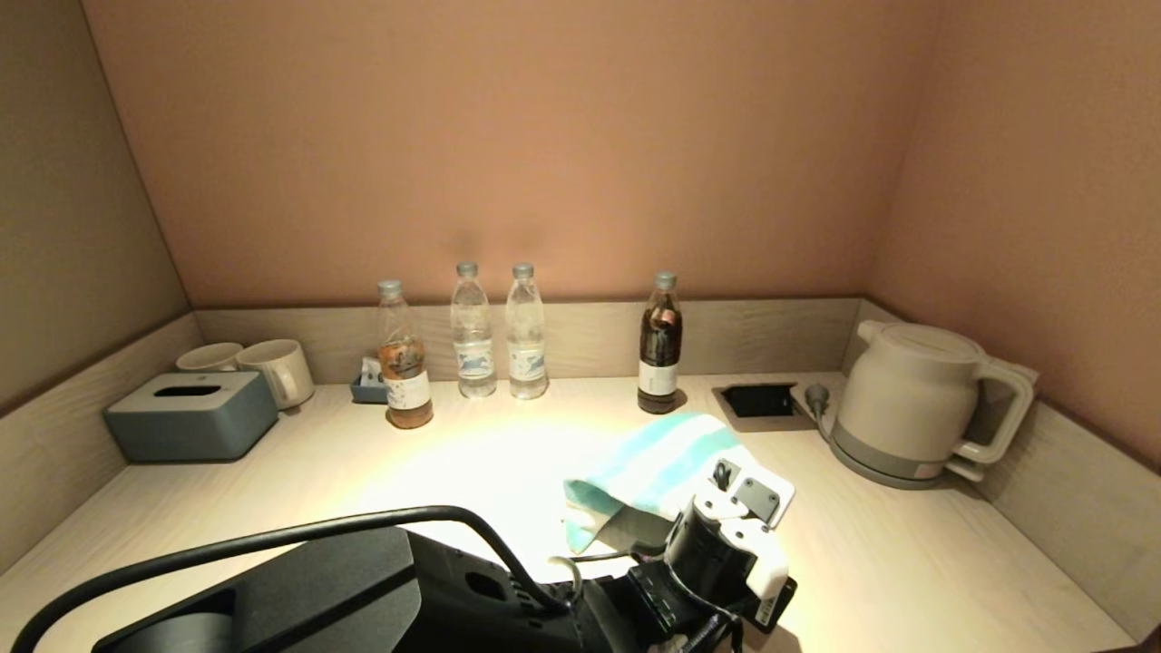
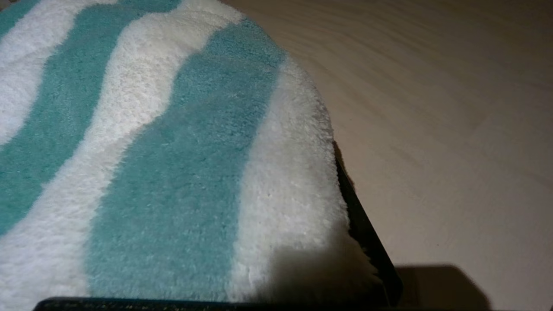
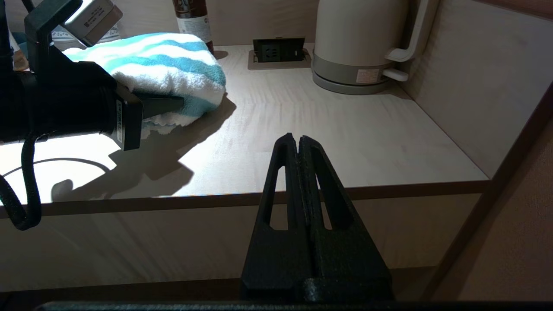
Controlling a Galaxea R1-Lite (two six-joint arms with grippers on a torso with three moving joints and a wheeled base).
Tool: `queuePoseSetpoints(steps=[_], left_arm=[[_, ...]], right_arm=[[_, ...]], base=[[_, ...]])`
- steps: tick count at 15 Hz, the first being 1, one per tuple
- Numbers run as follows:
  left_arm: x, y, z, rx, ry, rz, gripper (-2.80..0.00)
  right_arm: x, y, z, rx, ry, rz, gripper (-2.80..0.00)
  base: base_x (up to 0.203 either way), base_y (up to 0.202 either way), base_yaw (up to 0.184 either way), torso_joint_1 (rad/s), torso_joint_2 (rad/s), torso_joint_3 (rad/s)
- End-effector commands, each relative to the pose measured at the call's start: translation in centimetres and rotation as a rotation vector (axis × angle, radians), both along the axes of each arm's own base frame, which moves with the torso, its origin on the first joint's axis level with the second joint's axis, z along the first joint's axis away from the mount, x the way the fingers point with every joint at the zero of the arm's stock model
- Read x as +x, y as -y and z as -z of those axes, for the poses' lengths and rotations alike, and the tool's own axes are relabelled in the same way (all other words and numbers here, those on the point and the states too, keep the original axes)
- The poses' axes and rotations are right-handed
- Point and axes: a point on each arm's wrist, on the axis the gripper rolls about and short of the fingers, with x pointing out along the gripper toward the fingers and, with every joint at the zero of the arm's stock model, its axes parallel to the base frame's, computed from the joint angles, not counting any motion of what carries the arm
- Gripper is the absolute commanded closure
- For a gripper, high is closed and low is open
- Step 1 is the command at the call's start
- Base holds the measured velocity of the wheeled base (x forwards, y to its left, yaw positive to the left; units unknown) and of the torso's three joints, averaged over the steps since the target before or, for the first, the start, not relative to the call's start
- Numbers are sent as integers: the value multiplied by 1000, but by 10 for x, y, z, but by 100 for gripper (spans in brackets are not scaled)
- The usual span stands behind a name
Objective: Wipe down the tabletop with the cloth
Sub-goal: Sweep the stains on the table
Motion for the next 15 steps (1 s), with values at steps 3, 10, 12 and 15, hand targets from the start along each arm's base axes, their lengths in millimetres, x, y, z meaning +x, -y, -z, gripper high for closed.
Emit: queuePoseSetpoints(steps=[3,10,12,15], left_arm=[[-13,5,-65,-124,84,29,0],[-18,-4,-140,-255,70,18,0],[-17,-4,-138,-254,62,20,0],[-15,3,-106,-198,-135,2,0]], right_arm=[[0,0,0,0,0,2,0],[0,0,0,0,0,0,0],[0,0,0,0,0,0,0],[0,0,0,0,0,0,0]], base=[[0,0,0,0,0,0],[0,0,0,0,0,0],[0,0,0,0,0,0],[0,0,0,0,0,0]])
